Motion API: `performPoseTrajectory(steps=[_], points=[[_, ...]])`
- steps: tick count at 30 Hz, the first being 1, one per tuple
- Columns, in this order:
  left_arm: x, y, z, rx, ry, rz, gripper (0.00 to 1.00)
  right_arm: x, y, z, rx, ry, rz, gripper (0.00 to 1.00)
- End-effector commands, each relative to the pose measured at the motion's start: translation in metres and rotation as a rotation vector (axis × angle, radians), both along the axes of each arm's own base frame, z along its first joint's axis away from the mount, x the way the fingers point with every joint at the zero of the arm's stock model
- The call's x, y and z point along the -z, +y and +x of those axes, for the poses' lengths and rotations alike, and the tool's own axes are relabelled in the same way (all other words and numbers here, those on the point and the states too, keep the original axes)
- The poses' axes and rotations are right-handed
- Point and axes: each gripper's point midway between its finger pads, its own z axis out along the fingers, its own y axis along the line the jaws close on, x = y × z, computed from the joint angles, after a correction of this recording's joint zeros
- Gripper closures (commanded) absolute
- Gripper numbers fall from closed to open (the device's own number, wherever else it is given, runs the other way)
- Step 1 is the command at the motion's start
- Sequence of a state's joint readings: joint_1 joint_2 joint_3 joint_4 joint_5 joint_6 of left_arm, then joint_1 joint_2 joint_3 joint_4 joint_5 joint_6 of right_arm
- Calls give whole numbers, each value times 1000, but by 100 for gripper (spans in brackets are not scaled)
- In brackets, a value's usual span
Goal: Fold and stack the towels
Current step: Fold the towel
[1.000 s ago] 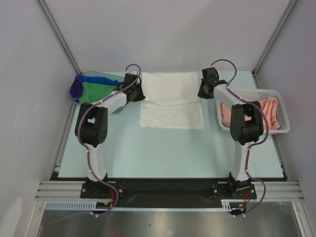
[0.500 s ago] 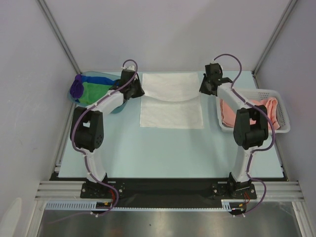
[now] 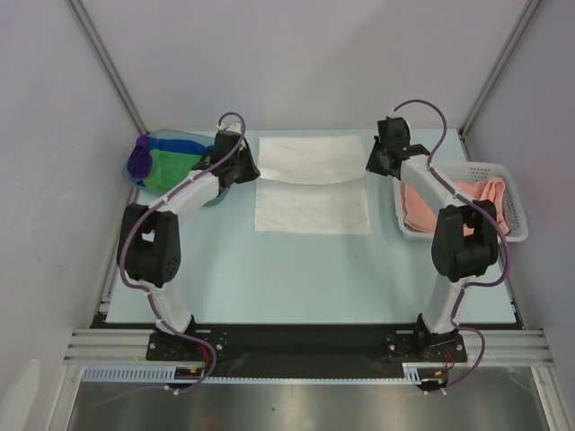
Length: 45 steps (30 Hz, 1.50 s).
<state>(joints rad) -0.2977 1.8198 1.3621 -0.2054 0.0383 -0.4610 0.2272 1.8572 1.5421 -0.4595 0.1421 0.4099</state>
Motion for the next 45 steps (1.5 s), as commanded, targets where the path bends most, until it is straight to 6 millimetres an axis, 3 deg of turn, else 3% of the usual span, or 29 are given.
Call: performPoseTrajectory(steps=[1, 27, 31, 36, 45], points=[[-28, 1, -4, 18, -70, -18, 100, -20, 0, -8, -1, -41, 0, 100], [-32, 6, -40, 22, -86, -39, 100, -28, 6, -45, -6, -53, -6, 100], [-25, 6, -47, 23, -74, -41, 100, -26, 6, -51, -5, -54, -5, 100], [-15, 4, -55, 31, -64, -43, 100, -6, 7, -62, -8, -17, -11, 100], [24, -1, -75, 41, -5, -51, 100, 31, 9, -79, -16, 37, -4, 100]])
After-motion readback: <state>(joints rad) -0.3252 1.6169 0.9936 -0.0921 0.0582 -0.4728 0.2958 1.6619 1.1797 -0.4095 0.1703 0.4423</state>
